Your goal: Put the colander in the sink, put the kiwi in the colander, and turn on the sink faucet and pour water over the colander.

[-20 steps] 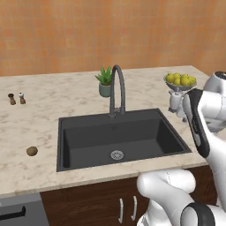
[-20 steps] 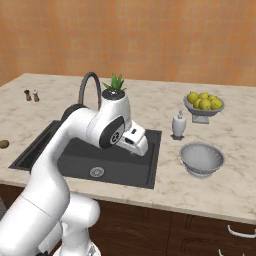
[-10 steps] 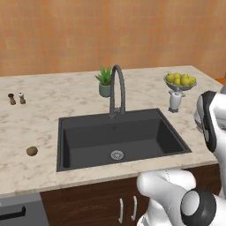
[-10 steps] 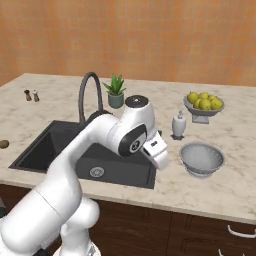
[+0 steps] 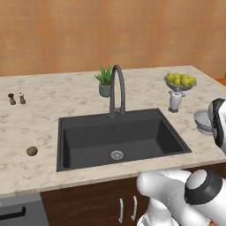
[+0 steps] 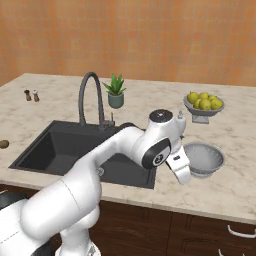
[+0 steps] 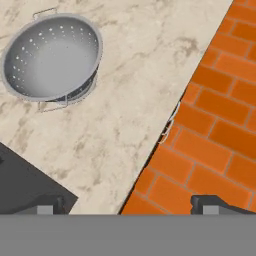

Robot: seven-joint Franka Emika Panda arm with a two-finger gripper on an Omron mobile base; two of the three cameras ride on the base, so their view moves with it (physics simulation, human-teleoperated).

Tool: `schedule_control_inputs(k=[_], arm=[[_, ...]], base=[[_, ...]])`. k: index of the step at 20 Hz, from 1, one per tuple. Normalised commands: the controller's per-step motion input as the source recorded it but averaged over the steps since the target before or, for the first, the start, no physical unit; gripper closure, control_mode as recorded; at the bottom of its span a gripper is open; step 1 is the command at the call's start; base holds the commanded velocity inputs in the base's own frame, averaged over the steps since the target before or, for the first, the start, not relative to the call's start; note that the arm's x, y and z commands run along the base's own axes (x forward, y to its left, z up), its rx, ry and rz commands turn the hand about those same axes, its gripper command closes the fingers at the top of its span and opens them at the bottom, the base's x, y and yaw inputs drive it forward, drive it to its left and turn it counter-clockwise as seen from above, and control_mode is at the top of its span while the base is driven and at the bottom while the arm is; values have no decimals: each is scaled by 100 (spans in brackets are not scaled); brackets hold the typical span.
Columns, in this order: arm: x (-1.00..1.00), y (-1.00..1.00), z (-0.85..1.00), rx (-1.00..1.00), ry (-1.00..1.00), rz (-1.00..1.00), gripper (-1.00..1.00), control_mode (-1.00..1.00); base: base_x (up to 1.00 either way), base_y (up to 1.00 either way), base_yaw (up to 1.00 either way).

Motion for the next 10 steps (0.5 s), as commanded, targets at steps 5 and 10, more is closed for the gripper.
schedule_control_inputs(k=[5, 10], arm=[[0, -80, -8, 2, 0, -4, -100, -100], [8, -57, -7, 0, 0, -7, -100, -100]], base=[[0, 0, 0], [0, 0, 0]])
